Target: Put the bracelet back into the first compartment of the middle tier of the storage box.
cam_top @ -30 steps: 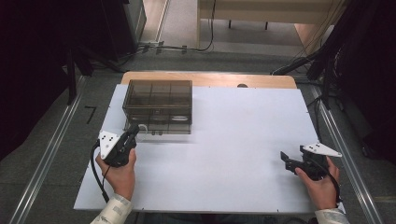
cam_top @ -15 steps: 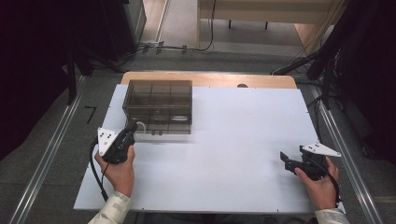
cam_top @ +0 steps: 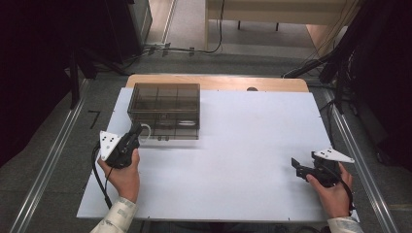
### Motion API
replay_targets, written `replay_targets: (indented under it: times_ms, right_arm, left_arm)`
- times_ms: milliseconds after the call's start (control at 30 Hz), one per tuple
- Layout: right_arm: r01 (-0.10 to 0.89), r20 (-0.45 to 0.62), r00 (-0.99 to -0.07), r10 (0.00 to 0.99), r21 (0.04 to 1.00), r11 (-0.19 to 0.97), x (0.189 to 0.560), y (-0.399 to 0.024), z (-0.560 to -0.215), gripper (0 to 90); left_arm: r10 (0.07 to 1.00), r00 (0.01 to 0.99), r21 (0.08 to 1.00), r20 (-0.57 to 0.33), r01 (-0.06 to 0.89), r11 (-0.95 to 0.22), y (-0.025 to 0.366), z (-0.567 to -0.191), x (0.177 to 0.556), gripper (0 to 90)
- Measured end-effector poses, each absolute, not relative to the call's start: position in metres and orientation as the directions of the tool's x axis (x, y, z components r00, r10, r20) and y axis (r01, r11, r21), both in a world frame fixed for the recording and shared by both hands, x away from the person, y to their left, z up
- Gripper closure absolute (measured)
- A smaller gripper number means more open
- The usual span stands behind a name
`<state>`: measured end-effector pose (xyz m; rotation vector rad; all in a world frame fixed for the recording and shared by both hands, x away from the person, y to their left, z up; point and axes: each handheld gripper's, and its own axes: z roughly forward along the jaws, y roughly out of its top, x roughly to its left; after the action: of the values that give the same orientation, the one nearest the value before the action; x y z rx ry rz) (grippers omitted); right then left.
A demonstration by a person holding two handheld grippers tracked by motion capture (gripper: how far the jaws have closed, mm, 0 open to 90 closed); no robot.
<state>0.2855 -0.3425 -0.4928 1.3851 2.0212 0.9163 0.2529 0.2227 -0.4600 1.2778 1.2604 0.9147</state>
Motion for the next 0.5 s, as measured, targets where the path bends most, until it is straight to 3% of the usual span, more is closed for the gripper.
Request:
replay_targets:
  times_ms: [500]
  right_arm:
    - [0.591,-0.044,-0.341,0.939,0.767,0.251,0.2859,-0.3421,-0.4932,17.5]
  left_arm:
    - [0.975,0.154,0.981,-0.161,0.132,0.141,0.2226,-0.4555,0.2545,87.9]
